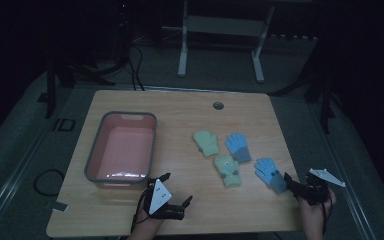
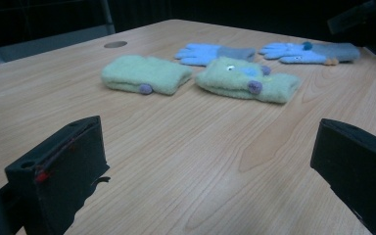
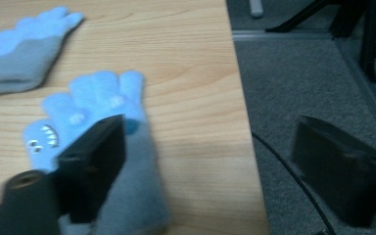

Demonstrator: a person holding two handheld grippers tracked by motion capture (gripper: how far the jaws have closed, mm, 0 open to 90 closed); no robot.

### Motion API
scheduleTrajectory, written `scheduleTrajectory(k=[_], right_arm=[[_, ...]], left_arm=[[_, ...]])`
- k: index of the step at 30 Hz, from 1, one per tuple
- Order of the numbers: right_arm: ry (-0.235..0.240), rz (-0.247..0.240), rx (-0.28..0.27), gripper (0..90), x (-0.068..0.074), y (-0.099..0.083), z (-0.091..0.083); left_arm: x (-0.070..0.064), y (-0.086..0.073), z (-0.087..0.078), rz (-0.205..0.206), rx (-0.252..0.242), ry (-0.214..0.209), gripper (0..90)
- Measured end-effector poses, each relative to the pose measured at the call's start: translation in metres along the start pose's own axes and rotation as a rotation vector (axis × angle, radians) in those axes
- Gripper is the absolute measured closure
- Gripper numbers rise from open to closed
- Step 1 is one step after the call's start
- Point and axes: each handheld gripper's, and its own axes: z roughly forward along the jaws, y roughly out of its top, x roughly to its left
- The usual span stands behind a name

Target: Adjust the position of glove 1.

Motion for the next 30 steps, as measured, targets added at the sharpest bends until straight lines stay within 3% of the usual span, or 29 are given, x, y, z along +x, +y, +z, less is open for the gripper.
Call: scheduleTrajectory(k=[7, 11, 14, 20, 23, 24, 30], right_arm=[[0.035, -0.088, -0.008, 11.4, 0.021, 0.028, -0.013], [0.065, -0.118, -0.024, 20.6, 0.031, 0.045, -0.019], [0.077, -0.142, -0.041, 22.3, 0.039, 0.059, -0.023], [0.107, -0.165, -0.053, 21.3, 0.053, 0.086, -0.024], [0.112, -0.173, -0.056, 21.8, 0.055, 0.090, -0.024], [0.120, -0.202, -0.058, 21.8, 0.063, 0.098, -0.022], [0.149, -0.254, -0.064, 22.1, 0.085, 0.116, -0.016]], left_arm=[[-0.001, 0.000, 0.000, 0.009, 0.002, -0.001, 0.1], [-0.001, 0.000, 0.000, 0.009, 0.003, -0.003, 0.1], [-0.001, 0.000, 0.000, 0.011, 0.004, -0.003, 0.1], [-0.001, 0.000, 0.000, 0.013, 0.003, -0.003, 0.1], [-0.001, 0.000, 0.000, 0.014, 0.002, -0.004, 0.1], [-0.001, 0.000, 0.000, 0.015, 0.002, -0.003, 0.1], [-0.001, 0.000, 0.000, 0.013, 0.002, -0.006, 0.1]])
